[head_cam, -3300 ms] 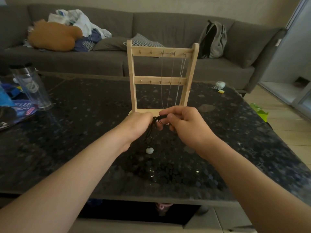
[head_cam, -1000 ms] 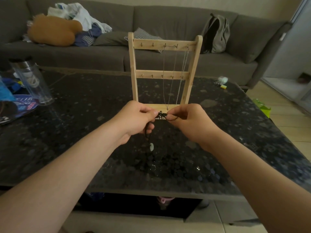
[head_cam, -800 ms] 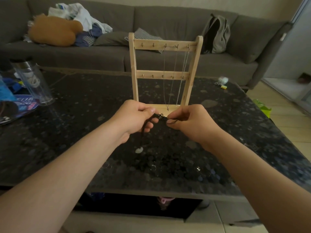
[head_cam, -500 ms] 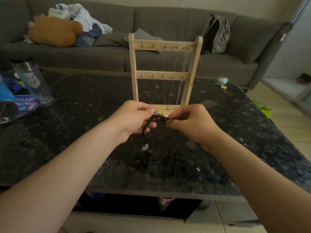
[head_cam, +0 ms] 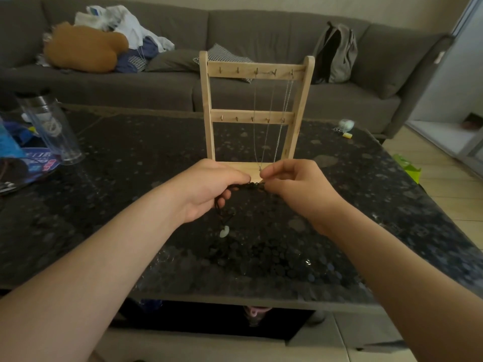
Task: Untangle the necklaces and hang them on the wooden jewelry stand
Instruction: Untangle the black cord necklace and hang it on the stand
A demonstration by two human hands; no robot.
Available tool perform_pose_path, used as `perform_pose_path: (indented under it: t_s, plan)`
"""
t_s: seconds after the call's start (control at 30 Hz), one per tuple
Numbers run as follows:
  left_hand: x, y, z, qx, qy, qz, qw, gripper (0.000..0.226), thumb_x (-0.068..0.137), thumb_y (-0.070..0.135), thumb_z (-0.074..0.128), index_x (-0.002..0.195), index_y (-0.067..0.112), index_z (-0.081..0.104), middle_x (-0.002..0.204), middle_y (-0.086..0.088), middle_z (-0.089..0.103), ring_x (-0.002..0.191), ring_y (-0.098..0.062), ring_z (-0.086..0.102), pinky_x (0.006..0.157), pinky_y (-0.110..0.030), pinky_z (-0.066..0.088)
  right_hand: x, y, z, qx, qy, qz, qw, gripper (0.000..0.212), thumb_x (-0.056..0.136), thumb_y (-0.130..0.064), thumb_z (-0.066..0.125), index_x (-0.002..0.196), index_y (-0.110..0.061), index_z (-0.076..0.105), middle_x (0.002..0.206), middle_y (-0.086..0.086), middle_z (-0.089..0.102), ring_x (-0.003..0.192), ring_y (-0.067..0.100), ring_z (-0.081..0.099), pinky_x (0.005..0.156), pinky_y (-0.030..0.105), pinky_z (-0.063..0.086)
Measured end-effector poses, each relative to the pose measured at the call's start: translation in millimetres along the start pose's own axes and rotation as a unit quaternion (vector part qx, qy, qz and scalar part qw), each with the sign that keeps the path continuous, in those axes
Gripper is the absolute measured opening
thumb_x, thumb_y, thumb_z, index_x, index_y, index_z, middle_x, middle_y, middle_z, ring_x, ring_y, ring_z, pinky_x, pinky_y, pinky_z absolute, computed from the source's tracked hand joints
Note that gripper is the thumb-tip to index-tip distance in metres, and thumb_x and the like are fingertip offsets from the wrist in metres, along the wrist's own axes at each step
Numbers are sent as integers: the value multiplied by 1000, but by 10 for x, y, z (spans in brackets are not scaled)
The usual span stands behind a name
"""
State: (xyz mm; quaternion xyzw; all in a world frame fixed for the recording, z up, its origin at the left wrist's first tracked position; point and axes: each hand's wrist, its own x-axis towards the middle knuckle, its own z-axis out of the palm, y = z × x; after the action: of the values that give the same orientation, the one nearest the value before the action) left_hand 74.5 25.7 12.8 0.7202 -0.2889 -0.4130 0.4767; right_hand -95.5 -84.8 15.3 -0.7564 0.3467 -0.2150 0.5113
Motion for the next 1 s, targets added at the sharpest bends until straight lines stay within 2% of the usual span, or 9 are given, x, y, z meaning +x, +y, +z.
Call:
perform_pose_path:
  t_s: [0.07, 0.2, 0.37, 0.57, 0.7, 0.83, 1.0]
  plan:
    - [11, -12, -6, 10, -9, 5, 1000, 18, 96, 21, 80, 111, 12, 84, 100, -7, 65, 81, -14, 50, 67, -28, 42, 17, 34, -7, 24, 3, -4, 1000, 15, 97, -3, 74, 102, -17, 77, 94, 8, 81, 73, 7, 69, 73, 23, 59]
    - [-10, -37, -28, 41, -16, 29, 999, 17, 86, 23, 89, 103, 19, 87, 102, -3, 72, 88, -18, 54, 71, -31, 43, 41, 52, -11, 68, 6, 5, 998, 12, 97, -6, 76, 104, -16, 76, 86, 2, 80, 67, 9, 67, 67, 25, 55]
    - [-29, -2, 10, 35, -3, 34, 999, 15, 94, 21, 82, 108, 20, 85, 99, -4, 77, 82, -15, 56, 67, -29, 42, 50, 37, 11, 80, 3, -5, 997, 11, 101, -6, 72, 105, -16, 73, 90, 1, 79, 70, 7, 70, 63, 22, 53]
    - [-43, 14, 5, 32, 7, 34, 999, 11, 94, 25, 81, 103, 20, 86, 91, 1, 74, 78, -11, 60, 68, -29, 46, 34, 27, 29, 88, -26, -21, 996, 13, 101, -7, 71, 111, -16, 72, 97, 9, 80, 81, 13, 74, 78, 30, 60]
    - [-30, -12, 14, 36, 6, 41, 998, 15, 89, 27, 88, 102, 21, 85, 86, 4, 75, 76, -9, 63, 68, -29, 48, 1, 29, 13, -1, -6, -75, 997, 15, 97, -10, 77, 106, -22, 77, 98, 1, 80, 86, 17, 76, 83, 31, 63]
    - [-32, -16, 13, 28, -3, 41, 999, 19, 90, 29, 88, 105, 18, 85, 86, 4, 76, 76, -8, 65, 68, -28, 51, 1, 50, 17, -82, 9, -143, 986, 11, 96, -14, 78, 103, -21, 83, 94, -9, 81, 89, 5, 76, 84, 23, 63]
    - [-67, 21, 22, 13, -40, 22, 999, 34, 99, 41, 75, 111, 11, 83, 87, -1, 70, 72, -9, 65, 69, -28, 53, 6, 47, 17, -110, 25, -163, 980, 7, 93, -17, 77, 87, -21, 79, 79, -6, 78, 73, 5, 73, 70, 23, 61]
